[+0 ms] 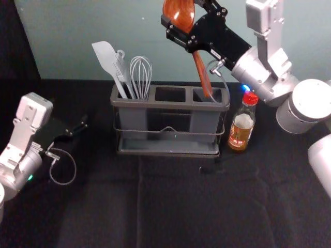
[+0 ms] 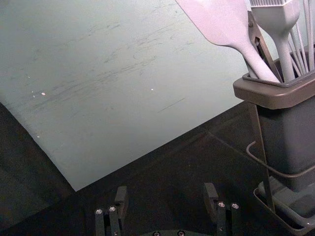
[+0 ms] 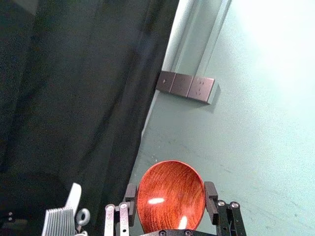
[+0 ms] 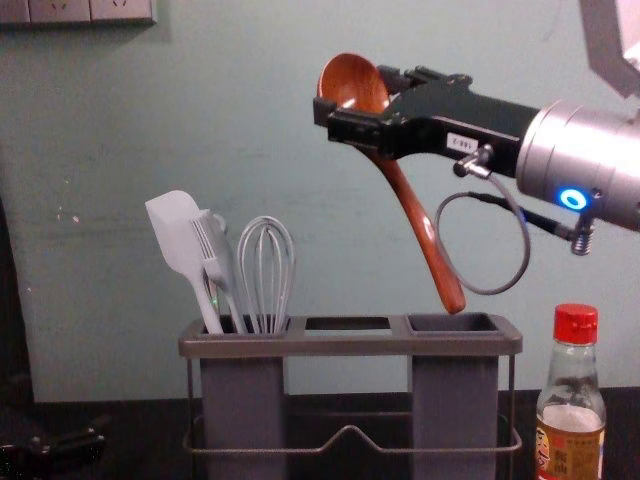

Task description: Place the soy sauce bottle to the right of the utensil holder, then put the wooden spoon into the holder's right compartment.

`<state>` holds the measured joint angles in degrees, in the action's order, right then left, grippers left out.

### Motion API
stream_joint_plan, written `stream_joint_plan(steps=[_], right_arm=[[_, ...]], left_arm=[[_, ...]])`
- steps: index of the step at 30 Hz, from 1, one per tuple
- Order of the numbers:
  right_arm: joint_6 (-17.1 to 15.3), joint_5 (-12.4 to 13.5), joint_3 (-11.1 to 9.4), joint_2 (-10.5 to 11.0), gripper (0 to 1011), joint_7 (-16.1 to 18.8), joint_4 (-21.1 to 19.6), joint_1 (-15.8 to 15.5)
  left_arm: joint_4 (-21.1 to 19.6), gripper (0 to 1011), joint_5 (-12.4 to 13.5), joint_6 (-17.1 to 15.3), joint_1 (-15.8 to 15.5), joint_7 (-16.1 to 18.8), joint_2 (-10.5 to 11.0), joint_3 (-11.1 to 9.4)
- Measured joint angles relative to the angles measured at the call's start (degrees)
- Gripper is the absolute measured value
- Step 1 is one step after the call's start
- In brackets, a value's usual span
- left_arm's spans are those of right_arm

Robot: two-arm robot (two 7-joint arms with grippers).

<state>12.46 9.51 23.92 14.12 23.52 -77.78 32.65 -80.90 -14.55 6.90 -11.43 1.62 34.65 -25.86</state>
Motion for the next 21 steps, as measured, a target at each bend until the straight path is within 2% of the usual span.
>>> stream_joint_plan(steps=[7,21], right_arm=[[0.77,-1.21,0.19,-1.24,838,-0.16,3.22,0.56],[0.75,-0.59,-1.07,-0.18,838,0.48,2.52,-1.84]], left_arm=[[0.0,1005,0.0,0.0,0.0,0.0,0.0,0.0],[0.0,1005,0.0,0.0,0.0,0.0,0.0,0.0]])
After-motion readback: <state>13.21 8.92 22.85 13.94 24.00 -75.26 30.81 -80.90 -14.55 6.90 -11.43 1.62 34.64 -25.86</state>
